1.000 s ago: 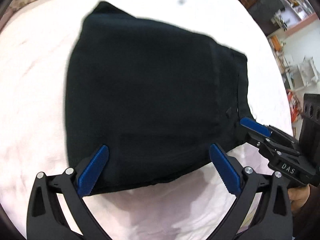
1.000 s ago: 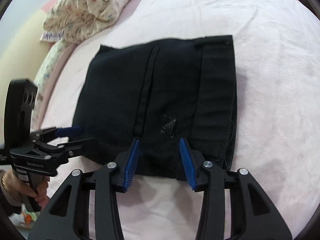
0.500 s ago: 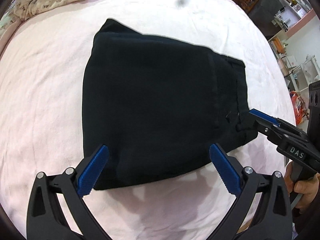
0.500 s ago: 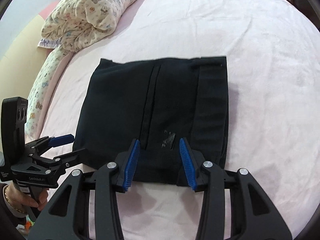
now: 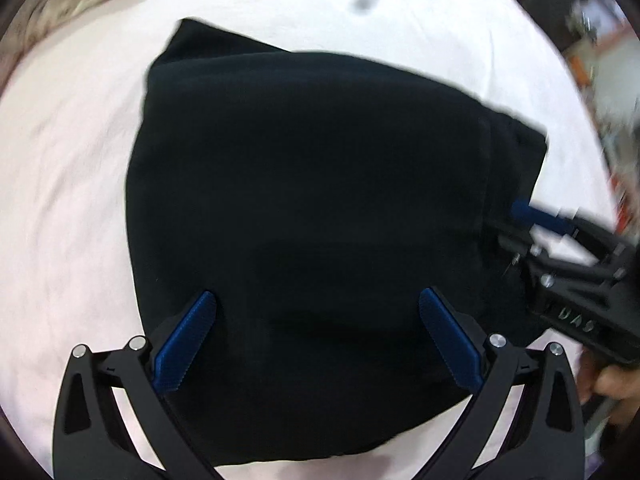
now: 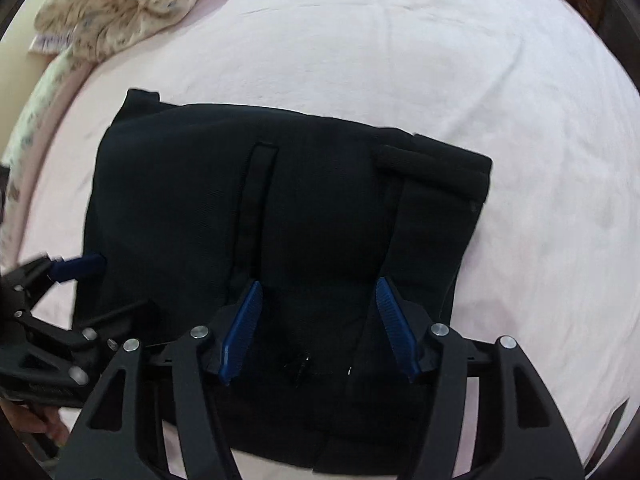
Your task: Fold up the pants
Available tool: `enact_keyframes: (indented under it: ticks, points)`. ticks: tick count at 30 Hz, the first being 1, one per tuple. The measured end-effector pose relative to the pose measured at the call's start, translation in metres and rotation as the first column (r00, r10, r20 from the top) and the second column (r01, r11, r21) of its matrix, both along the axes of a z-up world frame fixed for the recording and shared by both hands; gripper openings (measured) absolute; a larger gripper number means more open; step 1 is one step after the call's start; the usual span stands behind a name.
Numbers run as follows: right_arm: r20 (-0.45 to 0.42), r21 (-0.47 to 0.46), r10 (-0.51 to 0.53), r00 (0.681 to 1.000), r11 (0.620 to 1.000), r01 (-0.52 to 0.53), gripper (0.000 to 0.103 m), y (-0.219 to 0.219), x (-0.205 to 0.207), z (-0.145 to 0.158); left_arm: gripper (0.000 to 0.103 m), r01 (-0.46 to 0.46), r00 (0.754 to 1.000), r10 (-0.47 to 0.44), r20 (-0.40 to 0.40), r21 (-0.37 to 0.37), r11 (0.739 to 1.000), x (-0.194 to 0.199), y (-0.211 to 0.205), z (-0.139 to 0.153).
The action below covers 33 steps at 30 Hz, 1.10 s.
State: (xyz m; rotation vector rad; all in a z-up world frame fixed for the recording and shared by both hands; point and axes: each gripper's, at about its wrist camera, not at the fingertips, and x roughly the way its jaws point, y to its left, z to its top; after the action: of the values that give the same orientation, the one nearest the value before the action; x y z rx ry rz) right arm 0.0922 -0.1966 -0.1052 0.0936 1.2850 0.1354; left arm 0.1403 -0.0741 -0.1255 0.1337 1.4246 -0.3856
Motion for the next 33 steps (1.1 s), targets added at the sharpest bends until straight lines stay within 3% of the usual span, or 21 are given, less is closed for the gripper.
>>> enact_keyframes:
  ticks: [1, 3, 6, 9, 11, 14, 19, 21, 24, 28, 33]
  points:
    - [-0.001, 0.028, -0.011, 1.0, 1.0, 0.011, 0.062, -0.005, 0.0, 0.006, 0.101, 0.014, 1.0, -0.014, 0.001, -0.01, 1.0, -0.001, 0.0, 0.004]
    - [0.049, 0.103, -0.054, 0.997, 0.993, 0.049, 0.061, -0.019, -0.003, 0.024, 0.101, 0.0, 1.0, 0.001, 0.009, -0.132, 0.991, -0.001, 0.01, 0.022]
    - [0.147, 0.181, -0.127, 0.981, 0.978, 0.099, 0.061, -0.041, 0.002, 0.048, 0.101, -0.024, 0.992, 0.056, 0.113, -0.262, 0.965, 0.01, 0.026, 0.06]
    - [0.134, 0.194, -0.147, 0.98, 0.974, 0.12, 0.061, -0.045, 0.026, 0.049, 0.101, -0.061, 0.987, 0.105, 0.123, -0.32, 0.946, 0.042, 0.029, 0.069]
    - [0.101, 0.173, -0.134, 0.986, 0.978, 0.115, 0.061, -0.04, 0.036, 0.042, 0.101, -0.085, 0.99, 0.115, 0.08, -0.304, 0.949, 0.064, 0.026, 0.058]
    - [0.016, 0.085, -0.103, 0.995, 0.991, 0.102, 0.063, -0.03, 0.049, 0.016, 0.101, -0.107, 0.994, 0.098, -0.05, -0.233, 0.967, 0.087, 0.016, 0.023]
    - [0.005, 0.109, -0.112, 0.994, 0.988, 0.111, 0.065, -0.032, 0.057, 0.015, 0.101, -0.16, 0.985, 0.141, -0.097, -0.227, 0.961, 0.095, 0.019, 0.009]
    - [0.019, 0.133, -0.109, 0.994, 0.985, 0.106, 0.065, -0.034, 0.05, 0.025, 0.101, -0.152, 0.987, 0.134, -0.085, -0.25, 0.956, 0.091, 0.025, 0.018]
    - [0.081, 0.19, -0.12, 0.989, 0.976, 0.103, 0.068, -0.039, 0.026, 0.043, 0.101, -0.099, 0.995, 0.102, -0.001, -0.274, 0.957, 0.067, 0.035, 0.044]
    - [0.127, 0.221, -0.116, 0.985, 0.971, 0.086, 0.069, -0.037, -0.014, 0.055, 0.101, -0.038, 0.993, 0.063, 0.102, -0.228, 0.973, 0.024, 0.044, 0.062]
    - [0.149, 0.234, -0.075, 0.986, 0.971, 0.038, 0.069, -0.021, -0.058, 0.059, 0.101, -0.049, 0.99, 0.074, 0.122, -0.197, 0.979, -0.028, 0.06, 0.067]
